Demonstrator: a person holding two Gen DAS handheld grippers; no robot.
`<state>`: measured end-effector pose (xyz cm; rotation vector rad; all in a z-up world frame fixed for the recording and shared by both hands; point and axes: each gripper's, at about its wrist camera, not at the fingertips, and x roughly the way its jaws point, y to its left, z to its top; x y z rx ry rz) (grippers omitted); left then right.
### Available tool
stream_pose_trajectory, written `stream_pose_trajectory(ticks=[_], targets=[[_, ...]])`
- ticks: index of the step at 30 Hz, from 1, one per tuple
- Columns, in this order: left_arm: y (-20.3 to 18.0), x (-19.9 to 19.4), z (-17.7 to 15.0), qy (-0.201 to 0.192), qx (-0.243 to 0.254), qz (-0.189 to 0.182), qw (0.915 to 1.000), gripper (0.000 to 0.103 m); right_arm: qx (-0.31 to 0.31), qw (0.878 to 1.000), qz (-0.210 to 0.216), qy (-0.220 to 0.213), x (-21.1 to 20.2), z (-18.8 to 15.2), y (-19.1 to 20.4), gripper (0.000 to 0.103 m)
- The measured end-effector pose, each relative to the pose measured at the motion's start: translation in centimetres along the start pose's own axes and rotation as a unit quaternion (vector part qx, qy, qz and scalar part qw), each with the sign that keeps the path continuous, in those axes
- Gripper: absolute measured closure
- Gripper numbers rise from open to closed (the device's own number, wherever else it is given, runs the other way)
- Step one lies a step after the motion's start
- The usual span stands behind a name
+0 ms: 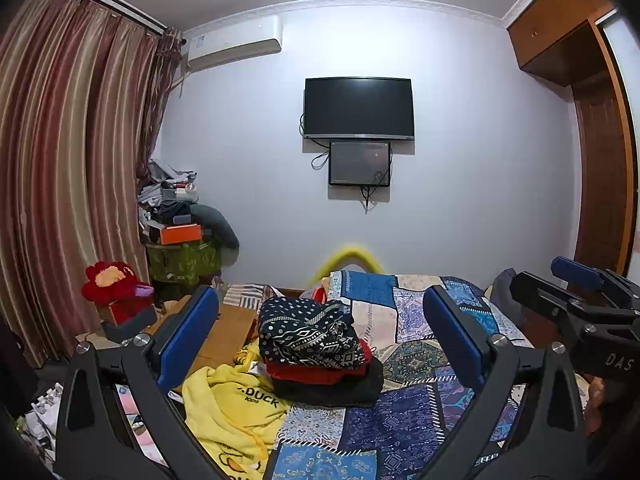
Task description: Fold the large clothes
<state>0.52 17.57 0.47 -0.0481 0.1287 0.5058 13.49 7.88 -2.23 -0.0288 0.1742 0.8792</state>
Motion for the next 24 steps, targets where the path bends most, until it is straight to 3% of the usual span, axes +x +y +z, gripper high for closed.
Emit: stream_pose_trajectory(ticks=[24], targets=[[-0.3, 1.07, -0.08, 0.016, -0.004, -0.006, 0.9998, 0.0, 0.004, 1.0, -0.002, 0.017, -0.17, 0.02, -0.49, 0.013]])
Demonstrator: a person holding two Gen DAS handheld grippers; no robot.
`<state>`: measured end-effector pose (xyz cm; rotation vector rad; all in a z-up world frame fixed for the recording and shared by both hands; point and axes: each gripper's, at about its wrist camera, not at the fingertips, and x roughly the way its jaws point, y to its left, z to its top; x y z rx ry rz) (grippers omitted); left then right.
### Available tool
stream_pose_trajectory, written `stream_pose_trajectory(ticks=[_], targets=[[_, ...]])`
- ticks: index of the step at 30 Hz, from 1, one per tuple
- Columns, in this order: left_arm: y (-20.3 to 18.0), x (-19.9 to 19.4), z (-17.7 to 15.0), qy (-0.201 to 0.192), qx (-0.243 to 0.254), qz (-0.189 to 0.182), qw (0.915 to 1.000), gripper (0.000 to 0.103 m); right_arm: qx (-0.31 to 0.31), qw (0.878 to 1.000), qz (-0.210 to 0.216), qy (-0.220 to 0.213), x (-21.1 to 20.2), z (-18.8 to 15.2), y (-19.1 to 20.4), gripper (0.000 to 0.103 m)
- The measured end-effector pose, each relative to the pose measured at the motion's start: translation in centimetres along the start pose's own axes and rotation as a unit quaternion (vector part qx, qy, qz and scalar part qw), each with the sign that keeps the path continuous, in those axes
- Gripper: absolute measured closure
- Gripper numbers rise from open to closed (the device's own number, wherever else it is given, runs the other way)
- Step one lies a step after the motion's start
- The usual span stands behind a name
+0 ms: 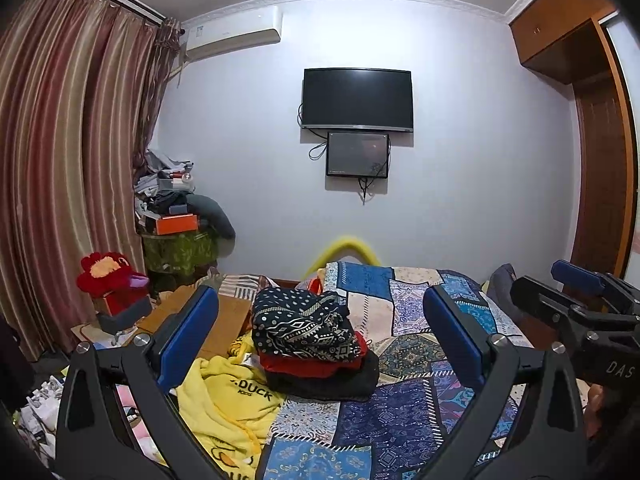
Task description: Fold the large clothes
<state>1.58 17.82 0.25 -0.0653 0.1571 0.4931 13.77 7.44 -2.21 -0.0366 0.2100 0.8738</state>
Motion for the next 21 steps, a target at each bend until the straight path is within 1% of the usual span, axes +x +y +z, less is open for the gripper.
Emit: stream_pose_trajectory(ticks=[11, 14, 21], targets=[[-0.13, -0.07, 0.03, 0.0, 0.0, -0.002, 1.0, 0.0, 0.007, 1.0, 0.0, -0.004, -0.38, 0.19, -0.34, 0.013], [-0.16, -0.09, 0.04, 0.001, -0.002, -0.011, 0.9999, 0.0, 0.01, 1.0, -0.001, -0.005, -0.38, 0.17, -0.47, 0.013], [-0.24, -0.11, 0.07, 0.003, -0.005, -0.017, 0.9998, 0.0, 0.015, 1.0, -0.002, -0.009, -0.5, 0.1, -0.58, 0.013]])
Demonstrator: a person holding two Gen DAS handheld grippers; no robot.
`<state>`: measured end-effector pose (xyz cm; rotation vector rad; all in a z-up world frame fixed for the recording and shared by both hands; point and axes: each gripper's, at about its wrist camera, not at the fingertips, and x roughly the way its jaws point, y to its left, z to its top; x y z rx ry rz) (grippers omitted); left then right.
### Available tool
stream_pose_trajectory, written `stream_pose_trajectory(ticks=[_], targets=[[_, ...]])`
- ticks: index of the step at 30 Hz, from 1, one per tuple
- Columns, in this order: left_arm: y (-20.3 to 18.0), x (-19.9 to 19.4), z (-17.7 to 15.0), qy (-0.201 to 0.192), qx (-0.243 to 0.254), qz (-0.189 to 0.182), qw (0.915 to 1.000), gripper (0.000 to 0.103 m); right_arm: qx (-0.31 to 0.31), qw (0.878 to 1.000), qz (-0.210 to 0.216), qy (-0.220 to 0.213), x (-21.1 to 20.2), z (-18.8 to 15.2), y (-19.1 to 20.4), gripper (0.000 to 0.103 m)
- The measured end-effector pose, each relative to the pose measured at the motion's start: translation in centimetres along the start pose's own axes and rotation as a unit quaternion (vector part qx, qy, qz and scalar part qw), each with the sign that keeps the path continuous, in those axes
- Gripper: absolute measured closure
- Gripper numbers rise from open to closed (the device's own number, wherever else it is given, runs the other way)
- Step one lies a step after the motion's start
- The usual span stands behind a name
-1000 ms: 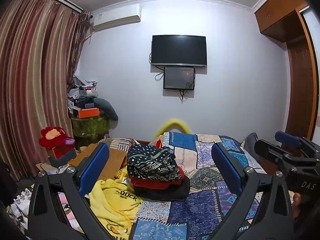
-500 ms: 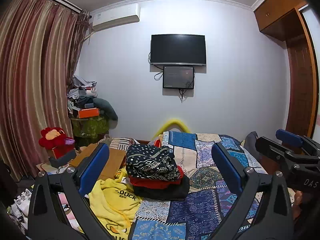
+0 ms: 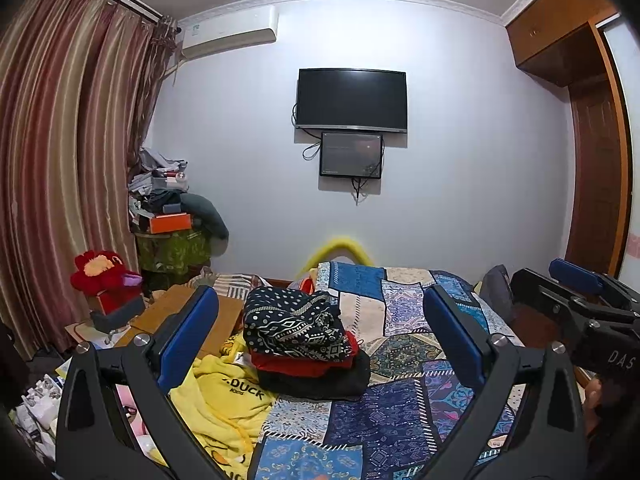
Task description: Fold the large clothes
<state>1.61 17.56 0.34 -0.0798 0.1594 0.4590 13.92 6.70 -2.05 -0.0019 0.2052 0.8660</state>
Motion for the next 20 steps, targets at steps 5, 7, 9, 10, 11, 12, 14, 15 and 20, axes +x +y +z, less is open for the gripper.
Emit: stream_pose_trajectory(ticks=[5, 7, 9, 10, 11, 12, 14, 15, 20], targets=[[-0.2, 0.14, -0.14, 0.009, 0.001, -0.01, 0.9999, 0.0, 0.006, 1.0, 0.0, -0.001, 0.03, 0.11, -0.12, 0.013], [-0.33, 0.07, -0.26, 0.009, 0.003, -0.008, 0.9999, 0.0, 0.006, 1.0, -0.001, -0.002, 0.0, 0.12, -0.15, 0.013], [-0.4, 0.07, -0.28, 0.009, 0.003, -0.009, 0.9999, 0.0, 0.005, 1.0, -0.002, -0.002, 0.03, 0.15, -0.17, 0.013], [-0.34, 0.04, -0.28, 0.01, 0.002, -0.01, 0.9999, 0.0, 0.005, 1.0, -0.003, -0.002, 0.05, 0.16, -0.17, 0.013], [-0.36, 0.01, -0.29, 0.009, 0.002, -0.01, 0.9999, 0.0, 0.005, 1.0, -0.003, -0.002, 0.06, 0.18, -0.16, 0.013], [-0.3, -0.02, -0.26, 0.009, 0.001, -0.01, 0.9999, 0.0, 0.005, 1.0, -0.004, -0.002, 0.06, 0.12, -0.16, 0.013], [-0.23, -0.12, -0.23, 0.007, 0.001, -0.009, 0.9999, 0.0, 0.006, 1.0, -0.003, -0.002, 0.04, 0.11, -0.16, 0.013], [-0.22, -0.16, -0.24, 0.006, 0.001, -0.009, 0.9999, 0.0, 0.007, 1.0, -0.003, -0.003, 0.07, 0.11, -0.18, 0.013], [-0.13, -0.17, -0.35, 0.009, 0.001, -0.01, 0.9999, 0.0, 0.006, 1.0, -0.003, -0.002, 0.25, 0.1, -0.06, 0.013]])
